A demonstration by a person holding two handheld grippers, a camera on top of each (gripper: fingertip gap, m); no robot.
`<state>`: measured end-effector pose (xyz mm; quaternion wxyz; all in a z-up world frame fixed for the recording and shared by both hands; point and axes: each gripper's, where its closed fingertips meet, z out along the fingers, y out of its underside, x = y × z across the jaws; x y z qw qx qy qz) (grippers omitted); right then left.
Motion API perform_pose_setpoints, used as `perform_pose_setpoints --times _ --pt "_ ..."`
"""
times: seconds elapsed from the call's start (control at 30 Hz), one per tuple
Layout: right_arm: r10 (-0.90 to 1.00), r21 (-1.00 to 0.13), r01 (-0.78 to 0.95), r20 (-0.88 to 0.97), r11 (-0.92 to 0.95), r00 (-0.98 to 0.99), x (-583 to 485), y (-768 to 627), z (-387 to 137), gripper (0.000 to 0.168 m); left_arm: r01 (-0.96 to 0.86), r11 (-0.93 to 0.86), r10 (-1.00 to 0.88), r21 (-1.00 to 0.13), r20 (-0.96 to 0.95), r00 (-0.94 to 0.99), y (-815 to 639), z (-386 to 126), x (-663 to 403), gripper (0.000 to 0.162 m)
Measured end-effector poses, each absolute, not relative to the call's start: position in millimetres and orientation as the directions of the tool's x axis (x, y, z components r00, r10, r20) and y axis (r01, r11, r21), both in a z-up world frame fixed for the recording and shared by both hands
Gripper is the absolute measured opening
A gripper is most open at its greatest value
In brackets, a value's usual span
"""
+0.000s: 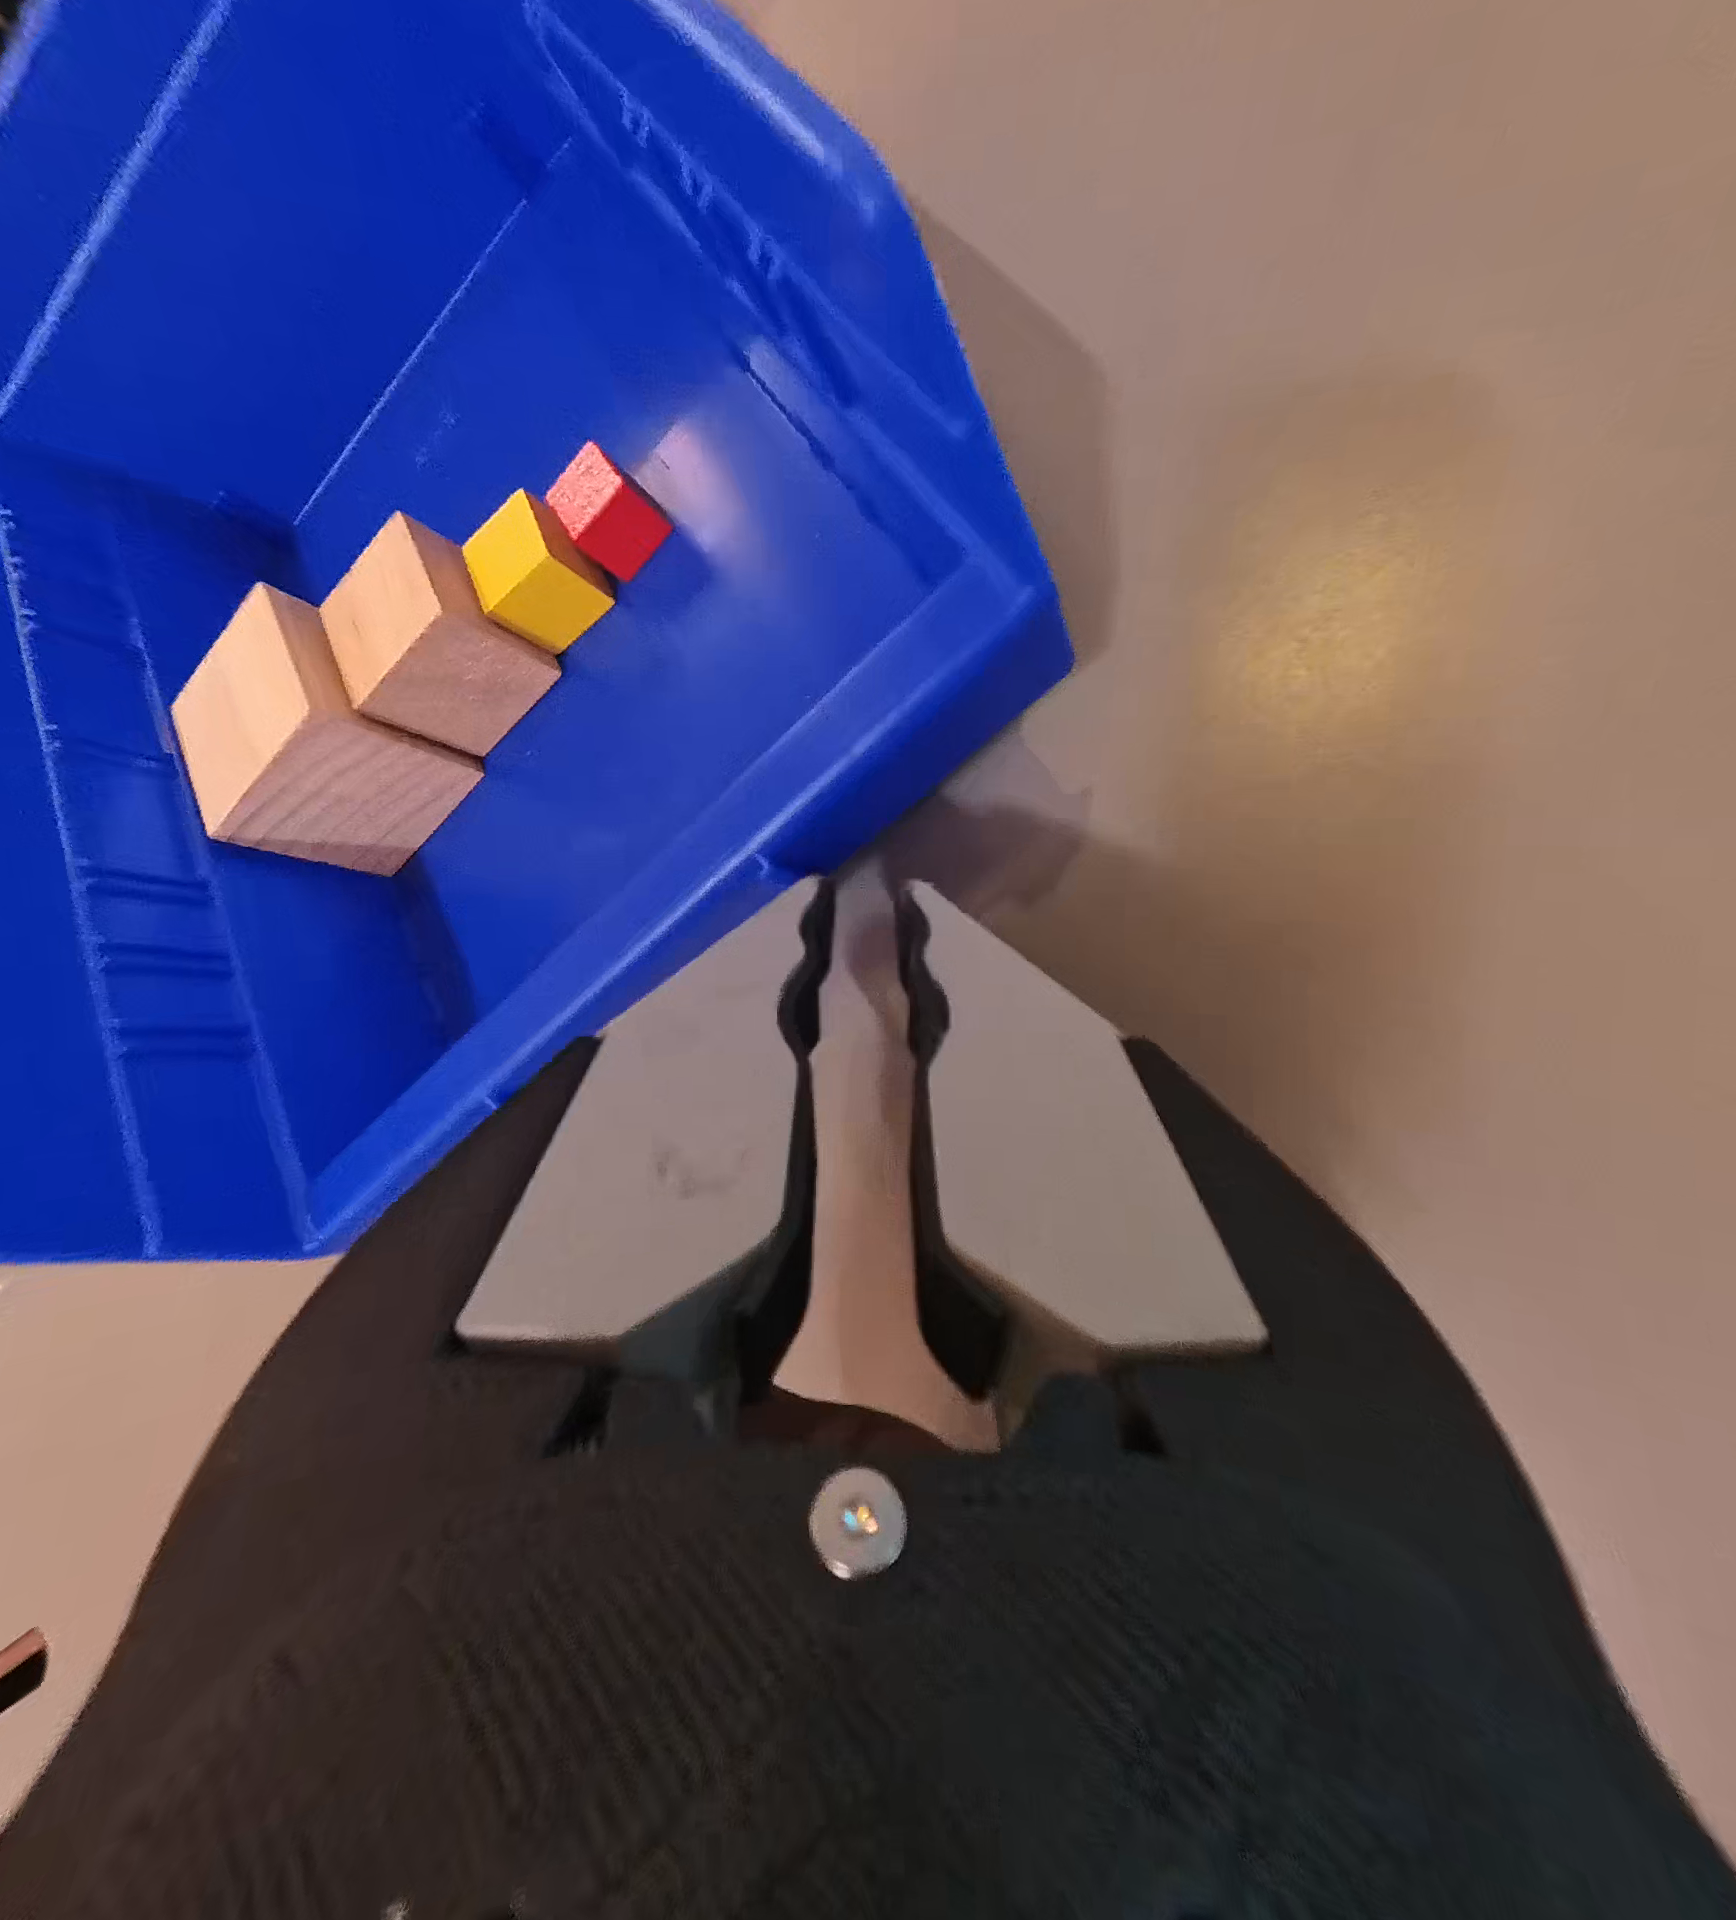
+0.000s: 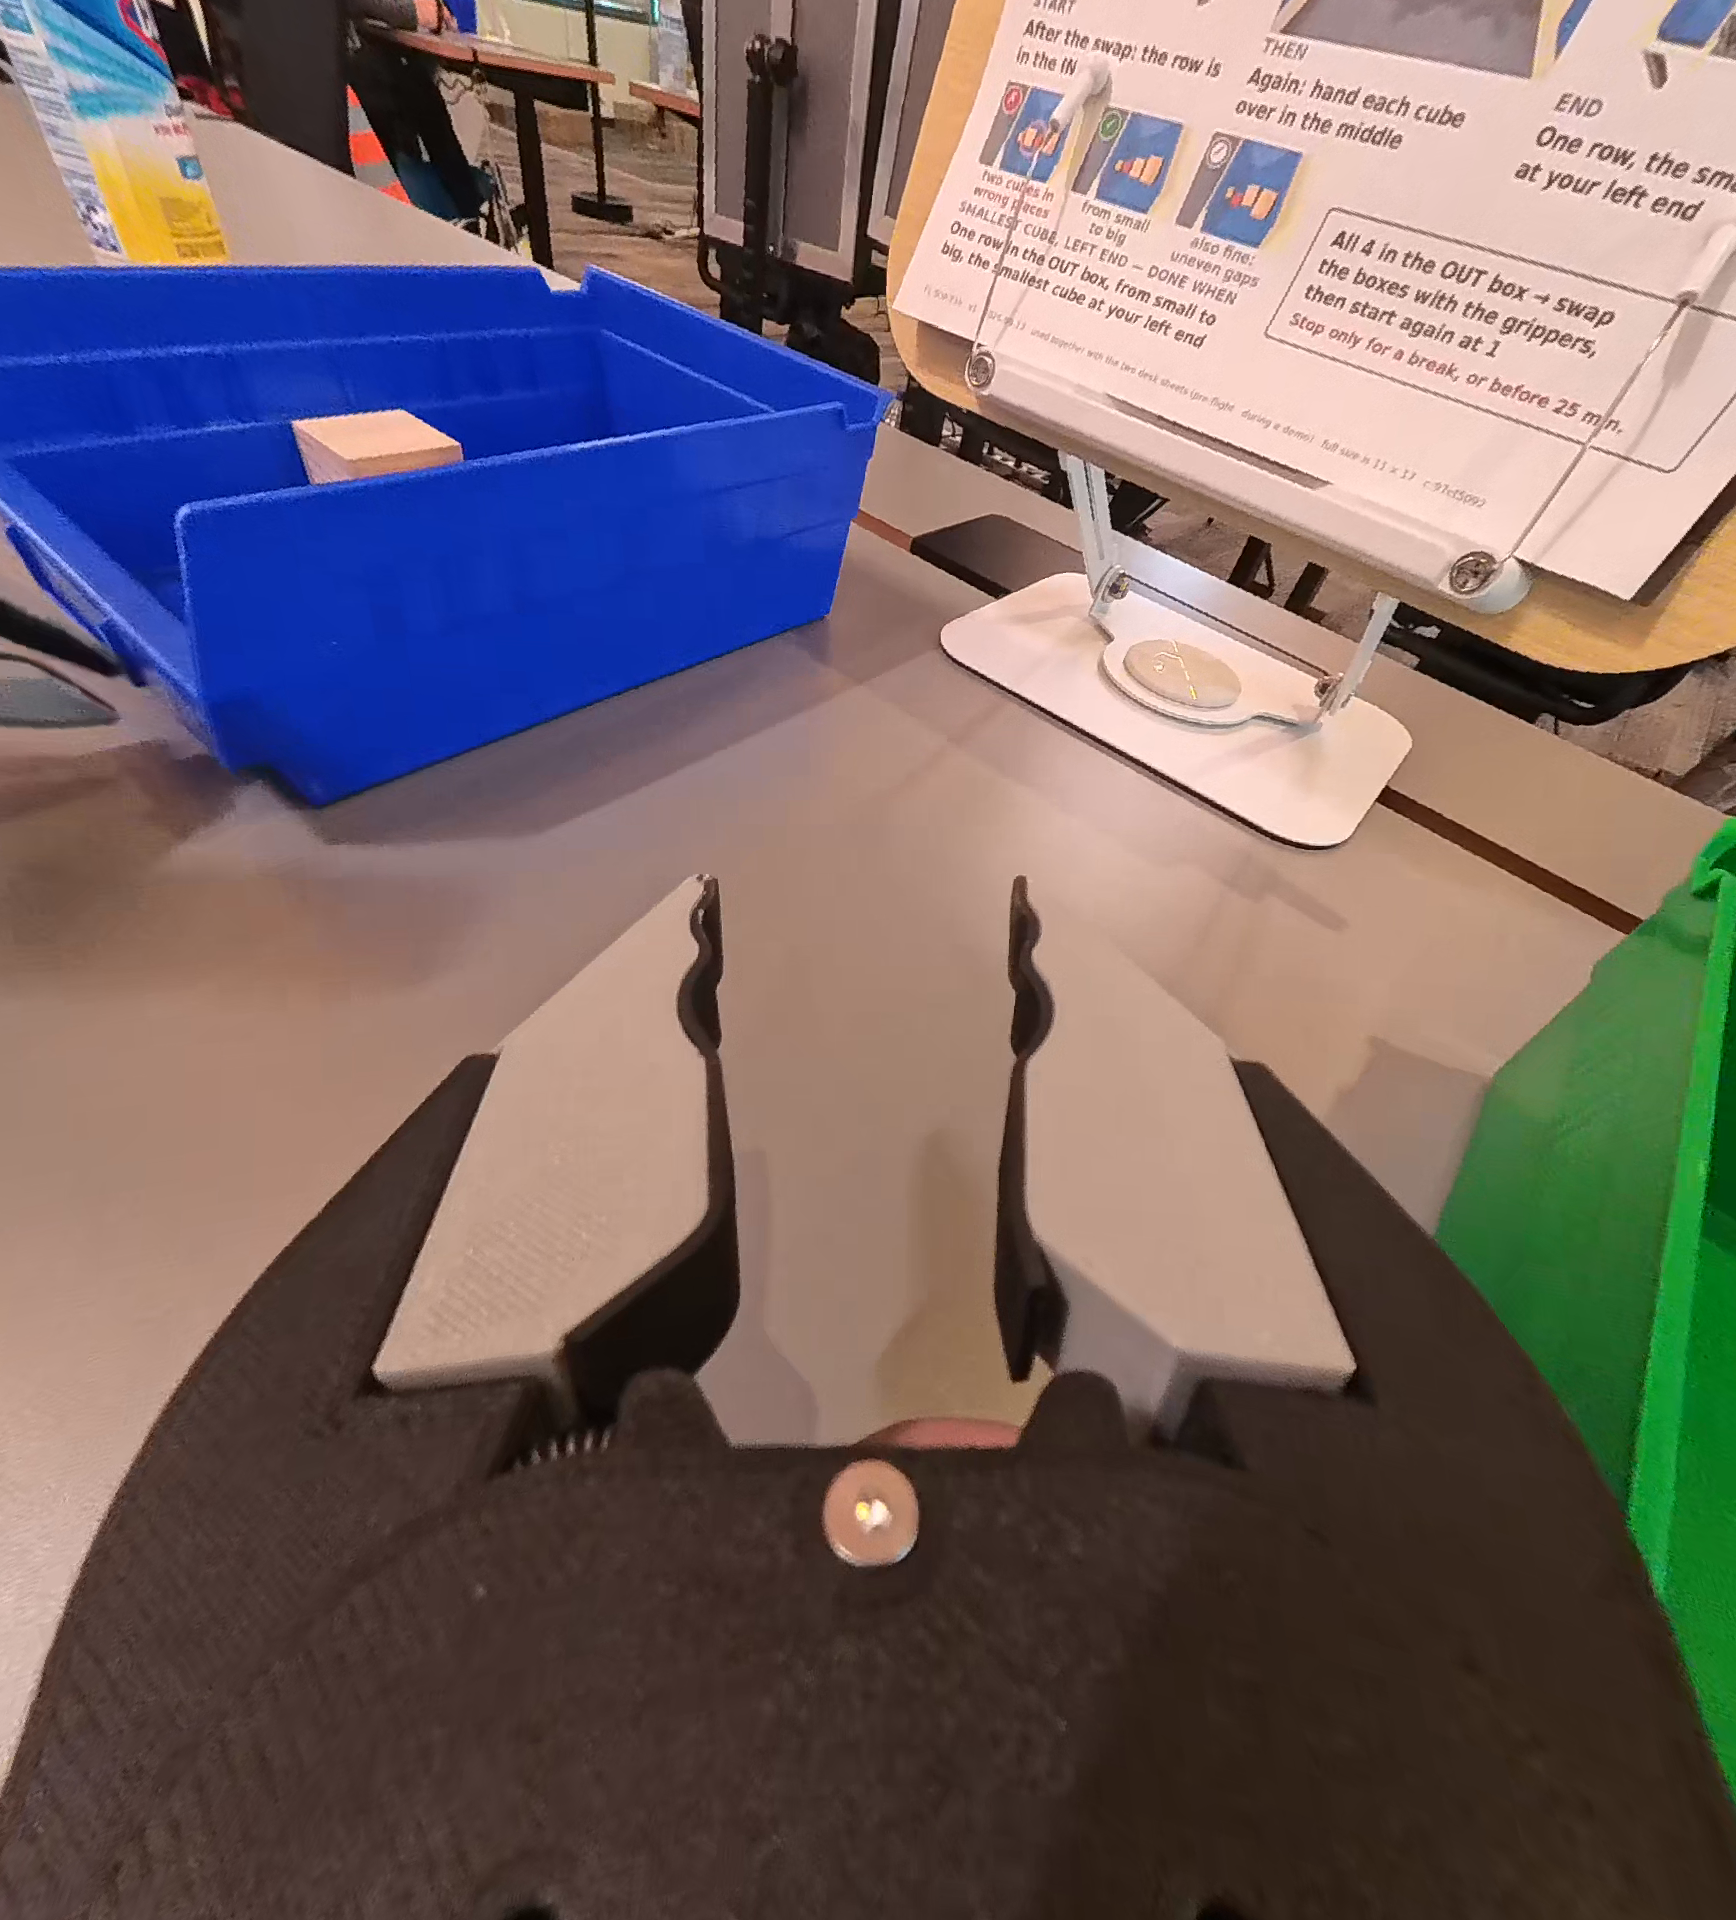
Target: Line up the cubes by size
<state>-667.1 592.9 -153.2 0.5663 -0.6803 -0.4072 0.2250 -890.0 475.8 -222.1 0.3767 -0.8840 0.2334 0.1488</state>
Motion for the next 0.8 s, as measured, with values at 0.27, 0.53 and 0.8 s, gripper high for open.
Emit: perform_pose_setpoints --times 0.27,0.53,0.8 --pt "0.801 -0.95 0.311 0.182 -0.006 0.57 -666.5 593.5 -152.6 0.052 -0.394 -0.389 -0.08 -0.833 -0.395 0.915 490.8 -149.7 -891.4 0.012" --pt "0.814 -0.95 0.313 0.178 -0.005 0.553 -669.7 591.4 -154.7 0.052 -0.334 -0.372 -0.103 -0.866 -0.319 0.942 487.6 -147.1 -889.2 0.014" --pt "0.81 -0.945 0.326 0.193 0.002 0.554 -669.9 591.7 -156.5 0.052 -0.352 -0.362 -0.093 -0.863 -0.343 0.935 487.6 -143.7 -889.8 0.014"
